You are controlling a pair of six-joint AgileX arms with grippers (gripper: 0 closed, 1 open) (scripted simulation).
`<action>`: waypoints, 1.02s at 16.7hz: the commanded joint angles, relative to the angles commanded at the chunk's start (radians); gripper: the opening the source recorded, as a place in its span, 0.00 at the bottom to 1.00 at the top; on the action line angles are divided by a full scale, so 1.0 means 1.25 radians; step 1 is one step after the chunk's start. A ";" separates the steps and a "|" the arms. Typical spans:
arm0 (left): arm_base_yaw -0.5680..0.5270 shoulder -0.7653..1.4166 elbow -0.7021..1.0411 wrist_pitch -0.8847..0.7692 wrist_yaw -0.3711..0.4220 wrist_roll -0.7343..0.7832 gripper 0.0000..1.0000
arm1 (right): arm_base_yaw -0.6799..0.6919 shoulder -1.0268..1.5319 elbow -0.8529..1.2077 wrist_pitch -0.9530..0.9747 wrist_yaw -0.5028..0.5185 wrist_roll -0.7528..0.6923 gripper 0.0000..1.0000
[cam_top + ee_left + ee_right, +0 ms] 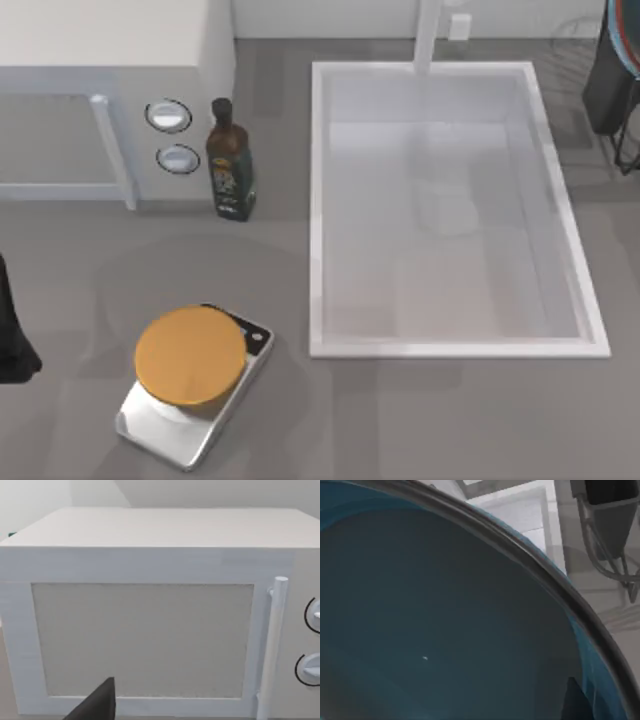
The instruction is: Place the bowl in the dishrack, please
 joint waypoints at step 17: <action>0.000 0.000 0.000 0.000 0.000 0.000 1.00 | -0.435 -0.246 -0.178 0.544 -0.254 -0.187 0.00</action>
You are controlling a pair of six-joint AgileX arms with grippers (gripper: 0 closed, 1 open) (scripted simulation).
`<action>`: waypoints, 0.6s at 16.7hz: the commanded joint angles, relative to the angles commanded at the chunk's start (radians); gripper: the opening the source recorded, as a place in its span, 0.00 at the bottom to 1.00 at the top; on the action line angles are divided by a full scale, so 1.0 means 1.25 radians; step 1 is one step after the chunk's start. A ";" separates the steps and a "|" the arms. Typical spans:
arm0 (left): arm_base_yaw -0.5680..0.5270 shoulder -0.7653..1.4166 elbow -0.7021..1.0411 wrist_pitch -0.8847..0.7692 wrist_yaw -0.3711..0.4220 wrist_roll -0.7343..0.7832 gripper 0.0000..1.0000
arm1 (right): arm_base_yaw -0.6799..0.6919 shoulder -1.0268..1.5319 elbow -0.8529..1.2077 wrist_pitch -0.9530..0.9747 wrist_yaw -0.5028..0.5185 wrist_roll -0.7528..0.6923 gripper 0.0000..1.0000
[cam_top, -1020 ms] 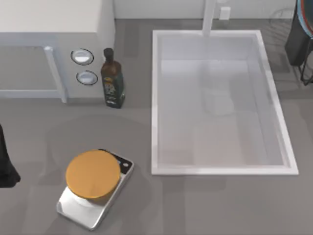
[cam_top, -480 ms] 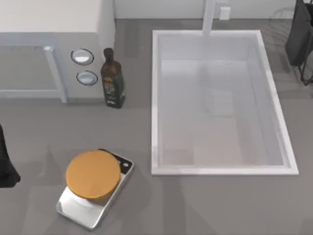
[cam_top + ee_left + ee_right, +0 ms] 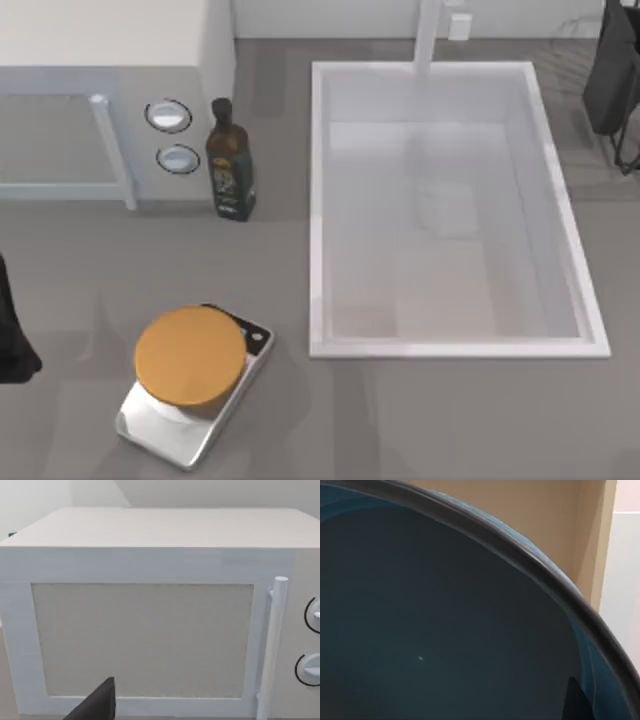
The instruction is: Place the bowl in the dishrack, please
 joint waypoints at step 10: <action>0.000 0.000 0.000 0.000 0.000 0.000 1.00 | 0.130 0.373 -0.058 0.431 0.135 -0.002 0.00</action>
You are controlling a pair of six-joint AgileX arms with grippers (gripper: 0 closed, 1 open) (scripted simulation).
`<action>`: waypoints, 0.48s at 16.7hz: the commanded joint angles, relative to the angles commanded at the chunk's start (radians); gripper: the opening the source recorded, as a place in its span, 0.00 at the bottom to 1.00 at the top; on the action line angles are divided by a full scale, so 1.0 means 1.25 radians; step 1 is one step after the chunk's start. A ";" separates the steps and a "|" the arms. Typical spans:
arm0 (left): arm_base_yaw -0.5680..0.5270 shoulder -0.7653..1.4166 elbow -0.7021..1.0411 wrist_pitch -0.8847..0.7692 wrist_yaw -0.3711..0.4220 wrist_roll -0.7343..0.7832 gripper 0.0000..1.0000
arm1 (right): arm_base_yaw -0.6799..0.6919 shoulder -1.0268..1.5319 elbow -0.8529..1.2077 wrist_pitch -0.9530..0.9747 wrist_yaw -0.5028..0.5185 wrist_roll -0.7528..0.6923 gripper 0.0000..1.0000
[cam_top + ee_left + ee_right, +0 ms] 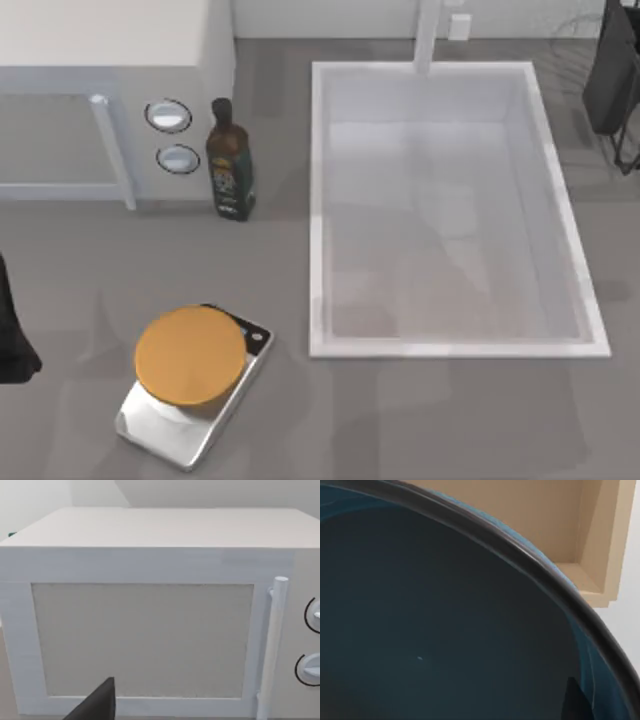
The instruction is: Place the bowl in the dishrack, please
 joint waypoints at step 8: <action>0.000 0.000 0.000 0.000 0.000 0.000 1.00 | 0.125 0.263 -0.078 0.340 0.130 0.000 0.00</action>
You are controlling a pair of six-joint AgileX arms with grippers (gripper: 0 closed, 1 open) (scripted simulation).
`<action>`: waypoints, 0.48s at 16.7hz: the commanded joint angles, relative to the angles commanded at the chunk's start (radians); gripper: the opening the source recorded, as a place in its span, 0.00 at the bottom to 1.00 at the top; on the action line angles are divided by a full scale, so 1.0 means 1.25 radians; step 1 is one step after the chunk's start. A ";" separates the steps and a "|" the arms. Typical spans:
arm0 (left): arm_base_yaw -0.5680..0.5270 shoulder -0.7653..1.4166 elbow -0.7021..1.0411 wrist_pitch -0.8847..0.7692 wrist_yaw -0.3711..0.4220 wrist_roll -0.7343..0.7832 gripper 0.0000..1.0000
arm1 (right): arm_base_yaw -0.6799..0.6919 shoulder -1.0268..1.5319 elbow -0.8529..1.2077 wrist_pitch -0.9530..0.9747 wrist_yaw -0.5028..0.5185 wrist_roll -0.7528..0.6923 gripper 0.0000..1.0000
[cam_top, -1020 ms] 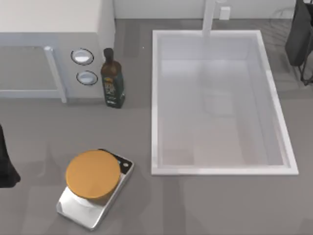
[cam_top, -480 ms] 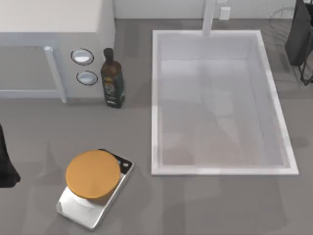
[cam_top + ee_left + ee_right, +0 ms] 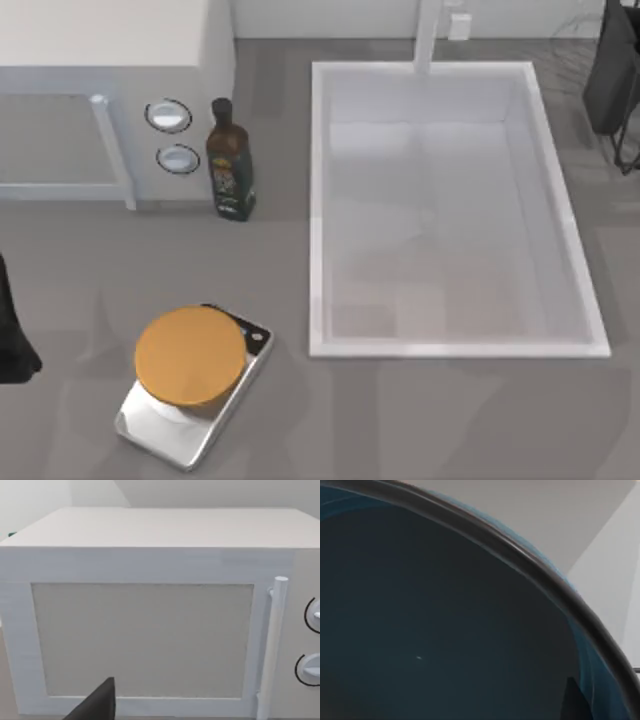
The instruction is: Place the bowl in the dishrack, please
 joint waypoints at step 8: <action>0.000 0.000 0.000 0.000 0.000 0.000 1.00 | 0.003 0.005 -0.002 0.005 0.003 0.000 0.23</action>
